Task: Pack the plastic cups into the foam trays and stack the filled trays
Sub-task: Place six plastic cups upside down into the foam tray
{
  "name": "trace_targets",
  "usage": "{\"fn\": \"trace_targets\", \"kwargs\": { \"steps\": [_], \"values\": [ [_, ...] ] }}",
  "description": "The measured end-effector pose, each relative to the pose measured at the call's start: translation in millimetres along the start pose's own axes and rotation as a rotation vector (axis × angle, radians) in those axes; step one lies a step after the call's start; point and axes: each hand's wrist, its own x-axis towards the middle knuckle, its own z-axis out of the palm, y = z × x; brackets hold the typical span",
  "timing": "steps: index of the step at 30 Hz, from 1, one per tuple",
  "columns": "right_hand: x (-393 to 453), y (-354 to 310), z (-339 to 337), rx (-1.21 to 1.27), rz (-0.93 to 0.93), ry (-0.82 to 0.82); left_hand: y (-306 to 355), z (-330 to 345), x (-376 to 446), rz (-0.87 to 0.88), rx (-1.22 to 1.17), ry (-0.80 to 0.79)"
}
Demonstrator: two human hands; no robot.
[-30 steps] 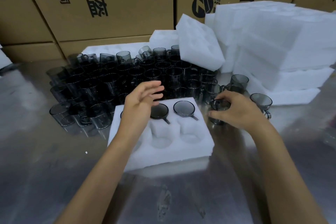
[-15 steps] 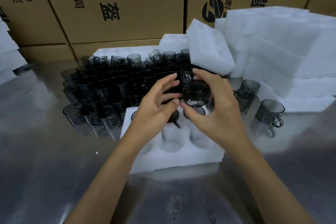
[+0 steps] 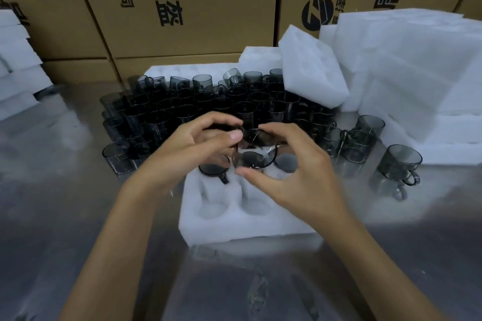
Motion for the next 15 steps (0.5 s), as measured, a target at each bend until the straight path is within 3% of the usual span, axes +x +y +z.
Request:
{"fn": "trace_targets", "kwargs": {
  "steps": [3, 7, 15],
  "values": [
    [-6, -12, 9, 0.073, 0.073, -0.092, 2, -25, -10, -0.1, 0.143, -0.095],
    [-13, -22, 24, 0.105, 0.155, -0.235, 4, -47, -21, -0.2, 0.157, -0.191],
    [-17, -22, 31, 0.091, 0.181, -0.368, -3, -59, -26, -0.289, 0.152, -0.196]
  ]
}}
